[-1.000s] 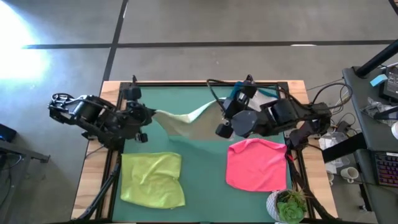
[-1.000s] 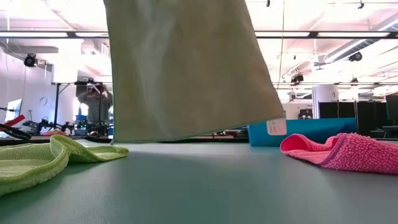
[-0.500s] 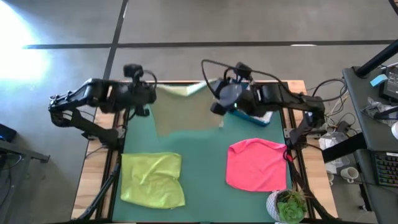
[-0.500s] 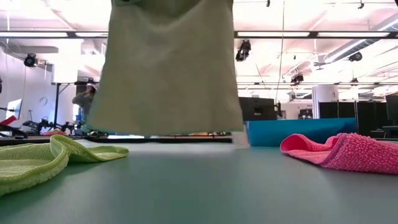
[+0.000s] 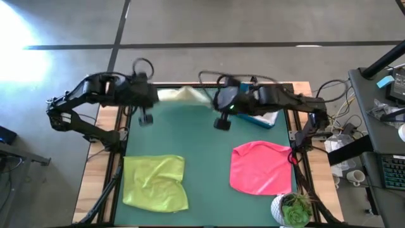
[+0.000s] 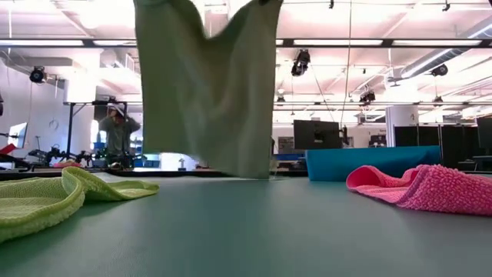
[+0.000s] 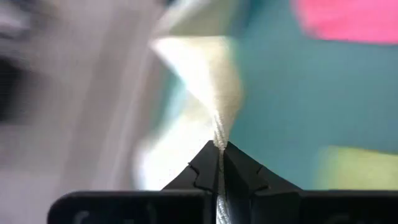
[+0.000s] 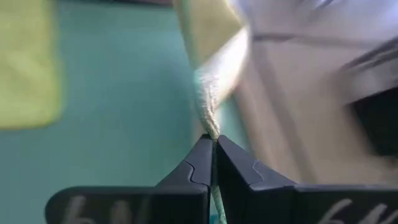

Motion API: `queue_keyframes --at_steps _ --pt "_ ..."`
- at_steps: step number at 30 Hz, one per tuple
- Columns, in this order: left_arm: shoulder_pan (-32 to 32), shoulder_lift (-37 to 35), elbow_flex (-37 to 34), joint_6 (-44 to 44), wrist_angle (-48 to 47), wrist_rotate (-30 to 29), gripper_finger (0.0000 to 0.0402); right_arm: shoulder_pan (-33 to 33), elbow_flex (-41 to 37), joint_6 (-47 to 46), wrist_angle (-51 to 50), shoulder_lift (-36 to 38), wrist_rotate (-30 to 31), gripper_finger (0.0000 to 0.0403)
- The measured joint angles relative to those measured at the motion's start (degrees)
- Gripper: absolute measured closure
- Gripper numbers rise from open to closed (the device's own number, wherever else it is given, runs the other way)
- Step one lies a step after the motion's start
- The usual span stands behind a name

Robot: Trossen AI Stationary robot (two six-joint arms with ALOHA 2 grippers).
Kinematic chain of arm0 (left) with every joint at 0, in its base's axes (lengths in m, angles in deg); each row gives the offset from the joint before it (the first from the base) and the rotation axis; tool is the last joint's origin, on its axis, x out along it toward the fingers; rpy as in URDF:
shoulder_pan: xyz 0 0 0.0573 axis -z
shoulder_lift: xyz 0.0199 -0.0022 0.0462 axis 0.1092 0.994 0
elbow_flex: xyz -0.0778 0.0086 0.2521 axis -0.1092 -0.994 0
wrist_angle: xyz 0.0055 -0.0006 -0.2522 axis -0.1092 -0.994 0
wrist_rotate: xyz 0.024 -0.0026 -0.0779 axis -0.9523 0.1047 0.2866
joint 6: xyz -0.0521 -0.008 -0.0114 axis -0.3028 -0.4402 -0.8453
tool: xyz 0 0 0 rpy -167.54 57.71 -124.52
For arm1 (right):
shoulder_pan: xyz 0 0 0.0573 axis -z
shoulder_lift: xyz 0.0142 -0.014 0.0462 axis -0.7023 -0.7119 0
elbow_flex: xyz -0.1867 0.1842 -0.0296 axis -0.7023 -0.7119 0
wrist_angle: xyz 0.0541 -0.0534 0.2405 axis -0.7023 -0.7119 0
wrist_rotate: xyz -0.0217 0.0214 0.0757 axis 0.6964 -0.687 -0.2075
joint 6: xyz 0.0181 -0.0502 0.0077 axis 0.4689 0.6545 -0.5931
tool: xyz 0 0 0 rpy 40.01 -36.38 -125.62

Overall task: Fold microfiber towels
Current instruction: Fold the light green microfiber cloth

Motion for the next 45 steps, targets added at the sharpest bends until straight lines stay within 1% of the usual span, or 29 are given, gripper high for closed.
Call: queue_keyframes --at_steps 1,2,3,5,10,14,17,19,21,24,28,30,33,35,37,41,45 --pt "0.42 -0.18 -1.4 -2.92 -0.01 4.96 0.0401 -0.41 -1.69 -1.72 0.07 -0.18 -3.47 0.0394" --pt "1.31 -0.23 -3.01 -5.27 0.02 8.36 0.0401 -0.98 -3.42 -3.36 0.22 -0.39 -7.11 0.0394" --pt "2.5 -0.28 -4.78 -7.65 0.01 10.39 0.0401 -1.61 -5.13 -5.1 0.26 -0.58 -10.39 0.0394" --pt "4.75 -0.41 -8.87 -11.5 -0.11 11.36 0.0401 -3.18 -8.43 -8.46 0.72 -1.12 -14.65 0.0394" --pt "9.51 -0.41 -20.07 -18.84 -0.15 13.12 0.0401 -8.1 -16.39 -13.5 4.45 -1.52 -15.41 0.0394" --pt "13.2 -0.46 -28.46 -24.69 1.2 14.74 0.0401 -11.02 -21.09 -19.1 6.64 -1.52 -16.86 0.0394" --pt "15.63 -0.28 -33.53 -28.31 3.84 15.4 0.0401 -12.55 -23.71 -22.22 7.15 -1.59 -16.86 0.0394" --pt "16.55 -0.14 -36.48 -29.47 7.0 15.38 0.0401 -12.78 -25.7 -22.5 8.77 -1.76 -16.79 0.0394" --pt "16.78 -0.06 -39.24 -30.11 11.07 14.36 0.0401 -12.67 -28.25 -22.53 10.99 -1.85 -14.74 0.0394" --pt "16.58 -0.02 -42.61 -30.11 16.61 12.76 0.0401 -11.06 -33.45 -22.52 17.67 -1.85 -8.38 0.0394" --pt "15.35 0.7 -45.5 -30.18 19.15 10.84 0.0401 -7.75 -38.87 -24.23 24.43 -1.9 -5.92 0.0394" --pt "14.68 1.12 -46.66 -30.22 18.79 7.92 0.0401 -6.11 -40.21 -25.0 25.48 -1.88 -4.89 0.0394" --pt "12.82 2.25 -47.72 -30.18 18.9 2.93 0.0401 -3.32 -41.88 -25.03 26.02 -1.88 -4.74 0.0394" --pt "11.06 3.19 -47.75 -29.95 19.01 1.65 0.0401 -1.51 -43.26 -25.0 26.13 -1.87 -4.66 0.0394" --pt "9.01 4.16 -47.75 -29.11 19.28 1.43 0.0401 0.16 -45.07 -24.91 27.29 -1.87 -4.54 0.0394" --pt "4.55 6.74 -47.77 -28.12 20.1 1.43 0.0401 3.41 -49.4 -24.43 34.27 -1.87 -5.81 0.0394" --pt "1.28 9.19 -47.77 -28.09 20.4 1.43 0.0401 5.53 -50.55 -23.69 38.6 -1.87 -6.29 0.0394"
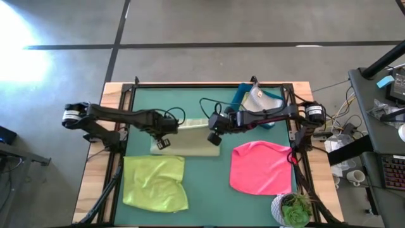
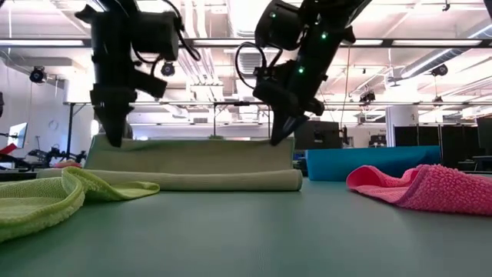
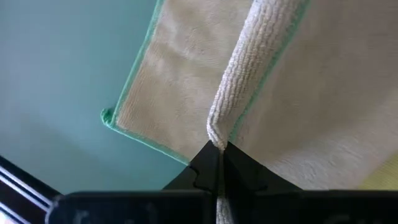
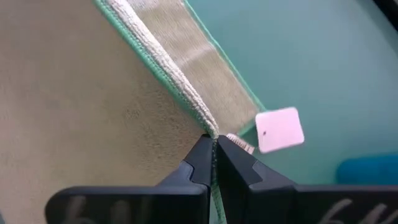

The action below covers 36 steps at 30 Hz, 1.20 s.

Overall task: Fold microfiber towels
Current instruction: Fold the light green microfiber cloth

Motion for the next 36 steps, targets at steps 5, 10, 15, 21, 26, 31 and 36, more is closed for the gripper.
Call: queue_keyframes --at_steps 5,10,15,21,26,31,36 --pt "-2.94 2.89 0.12 2.01 0.05 0.8 0.0401 2.83 -0.1 3.52 2.82 -0.24 -0.43 0.0394" --pt "-4.3 5.14 0.42 3.02 0.4 2.65 0.0401 4.79 -0.12 4.57 3.08 -0.5 -1.18 0.0394" --pt "-4.84 6.61 0.42 4.16 0.36 2.4 0.0401 5.34 -0.12 5.42 3.79 -0.68 -4.06 0.0394" --pt "-4.85 6.81 0.51 4.46 -0.05 1.23 0.0396 5.3 0.01 5.36 3.95 -0.7 -4.5 0.0387" --pt "-5.33 6.79 0.97 6.14 -0.2 0.9 0.0359 6.09 0.04 5.24 4.02 -0.72 -4.34 0.0355" --pt "-6.34 6.79 2.23 7.56 -1.52 -4.68 0.031 8.04 1.19 5.21 4.3 -0.72 -4.31 0.032" --pt "-8.45 6.55 5.33 8.81 -8.9 -8.57 0.0282 10.54 4.3 5.79 2.09 -0.72 -4.42 0.0295"
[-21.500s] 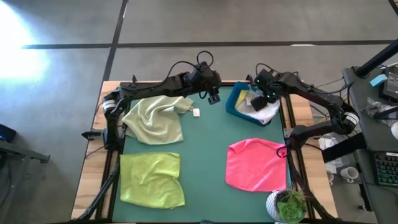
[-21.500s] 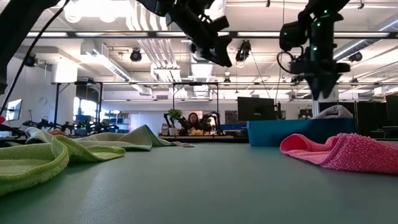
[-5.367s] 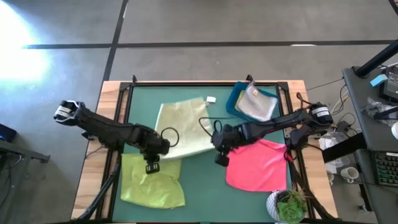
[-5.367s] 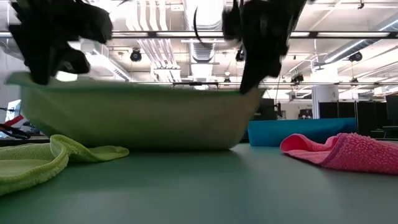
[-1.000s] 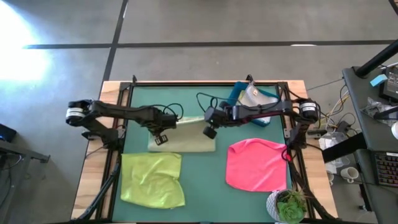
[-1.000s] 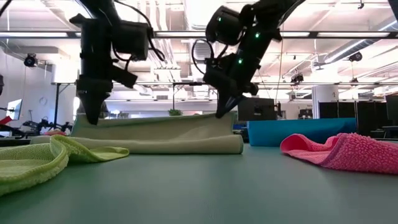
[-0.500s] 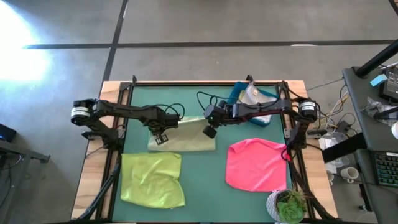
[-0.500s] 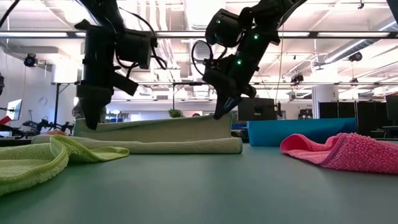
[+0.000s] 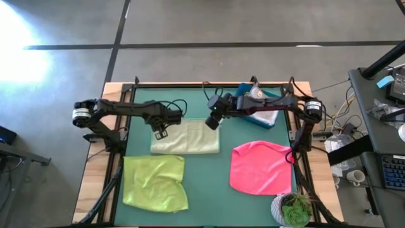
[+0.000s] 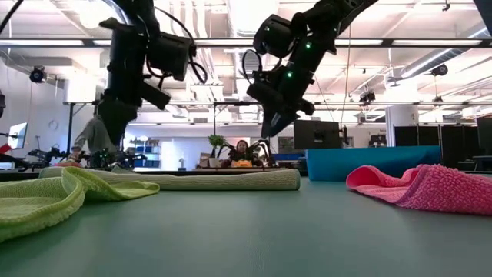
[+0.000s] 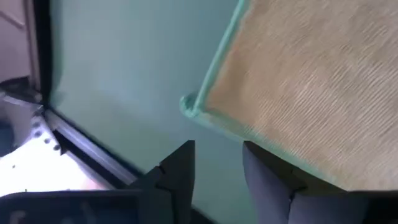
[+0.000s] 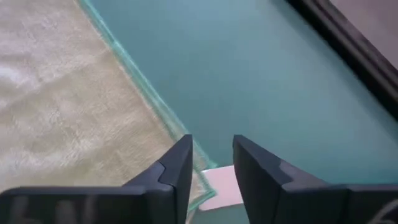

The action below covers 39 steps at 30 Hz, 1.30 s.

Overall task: Fold microfiber towels
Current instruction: Fold the light green microfiber cloth

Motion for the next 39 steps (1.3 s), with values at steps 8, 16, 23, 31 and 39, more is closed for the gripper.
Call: queue_keyframes --at_steps 8,16,23,31,39 --pt "0.75 -6.41 -1.55 -2.92 6.26 12.29 0.0279 0.77 3.29 4.95 -8.12 0.07 -11.08 0.0291" --pt "0.63 -10.16 -12.23 -3.31 22.79 22.38 0.0286 0.57 2.38 6.01 -16.48 0.5 -15.6 0.0317" --pt "0.59 -8.56 -18.99 -3.46 29.98 22.41 0.036 1.14 2.4 8.09 -18.0 2.31 -15.12 0.0341" --pt "-0.87 -6.44 -21.56 -4.55 36.53 17.26 0.0394 1.88 2.43 11.23 -17.84 3.02 -15.03 0.0355" --pt "-7.15 -2.68 -21.56 -3.9 39.15 5.3 0.0394 2.88 2.43 14.04 -17.41 3.02 -13.37 0.0355"
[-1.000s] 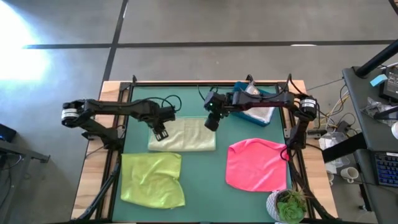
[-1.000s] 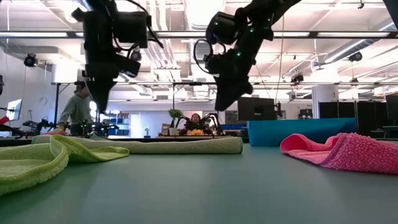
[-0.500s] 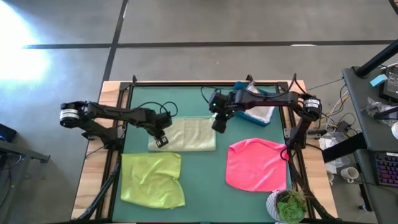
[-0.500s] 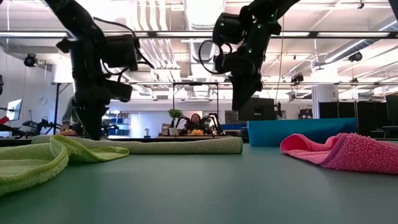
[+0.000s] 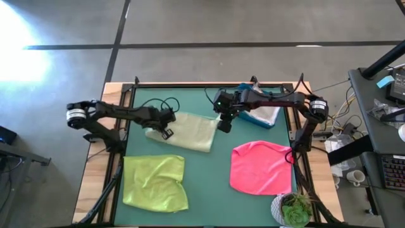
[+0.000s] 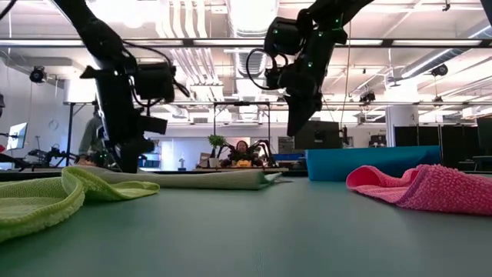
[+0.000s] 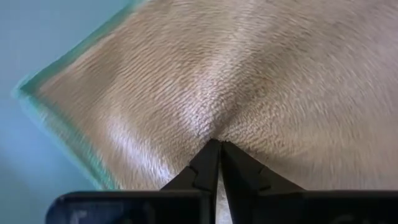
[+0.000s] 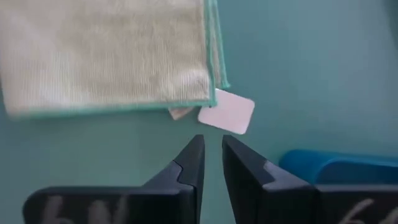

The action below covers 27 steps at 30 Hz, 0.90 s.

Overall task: Fold microfiber towels
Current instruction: Fold the light green microfiber cloth

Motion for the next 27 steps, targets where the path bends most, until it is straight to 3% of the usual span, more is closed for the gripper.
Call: queue_keyframes --at_steps 7,14,18,22,25,27 --pt "-7.96 4.03 0.66 3.0 6.33 -10.75 0.0393 0.48 0.0 -0.48 0.43 0.0 0.5 0.0355" --pt "-14.12 5.13 4.21 15.29 6.49 -10.53 0.0393 0.57 0.0 -4.7 0.62 0.0 1.92 0.0355" --pt "-14.11 3.08 8.02 16.69 3.42 -10.22 0.0393 0.57 0.0 -5.5 0.61 0.0 1.92 0.0355" --pt "-11.29 0.65 10.06 15.57 2.76 -0.01 0.0393 0.57 0.0 -5.49 0.51 0.0 1.92 0.0355" --pt "-7.93 -0.45 9.94 12.68 8.23 8.94 0.0393 0.57 0.0 -5.46 0.39 0.0 1.92 0.0355" --pt "-5.13 -0.41 9.46 8.59 13.72 10.36 0.0393 0.57 0.0 -5.03 0.39 0.0 1.92 0.0355"
